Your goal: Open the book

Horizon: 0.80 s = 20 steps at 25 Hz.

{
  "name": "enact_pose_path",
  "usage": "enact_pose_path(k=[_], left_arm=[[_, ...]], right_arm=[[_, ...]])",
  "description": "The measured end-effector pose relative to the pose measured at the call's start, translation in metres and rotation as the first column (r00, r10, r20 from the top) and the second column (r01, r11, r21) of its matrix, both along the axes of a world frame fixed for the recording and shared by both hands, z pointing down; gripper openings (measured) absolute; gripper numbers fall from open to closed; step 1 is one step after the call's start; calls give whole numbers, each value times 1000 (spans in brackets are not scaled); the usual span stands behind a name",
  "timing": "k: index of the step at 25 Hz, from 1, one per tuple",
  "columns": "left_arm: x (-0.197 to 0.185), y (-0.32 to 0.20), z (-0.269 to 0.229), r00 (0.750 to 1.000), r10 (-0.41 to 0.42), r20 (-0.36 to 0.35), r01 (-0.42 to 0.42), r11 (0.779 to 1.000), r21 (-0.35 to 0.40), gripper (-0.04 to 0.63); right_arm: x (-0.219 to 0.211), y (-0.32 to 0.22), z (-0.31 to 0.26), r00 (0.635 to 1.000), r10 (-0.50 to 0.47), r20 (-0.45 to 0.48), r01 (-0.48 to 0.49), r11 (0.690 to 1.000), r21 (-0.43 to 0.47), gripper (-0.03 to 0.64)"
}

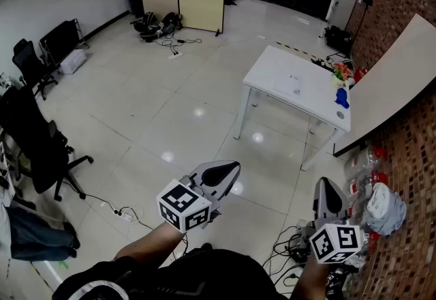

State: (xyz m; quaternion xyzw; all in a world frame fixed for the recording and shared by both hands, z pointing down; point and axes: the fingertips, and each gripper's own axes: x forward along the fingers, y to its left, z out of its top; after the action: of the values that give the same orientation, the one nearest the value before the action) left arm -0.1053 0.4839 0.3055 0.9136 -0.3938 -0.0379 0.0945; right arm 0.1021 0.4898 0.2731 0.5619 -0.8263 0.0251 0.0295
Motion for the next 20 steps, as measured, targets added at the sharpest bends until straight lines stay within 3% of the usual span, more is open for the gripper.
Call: enact_pose_path(k=[12, 20], left_arm=[[-39, -57, 14, 1000, 6, -29, -7, 1000, -19, -5], [-33, -143, 23, 999, -40, -9, 40, 999, -24, -5]], right_arm=[[-48, -49, 7, 1000, -4, 0, 4, 1000, -26, 0], [-41, -144, 24, 999, -33, 37, 35, 999, -42, 0]])
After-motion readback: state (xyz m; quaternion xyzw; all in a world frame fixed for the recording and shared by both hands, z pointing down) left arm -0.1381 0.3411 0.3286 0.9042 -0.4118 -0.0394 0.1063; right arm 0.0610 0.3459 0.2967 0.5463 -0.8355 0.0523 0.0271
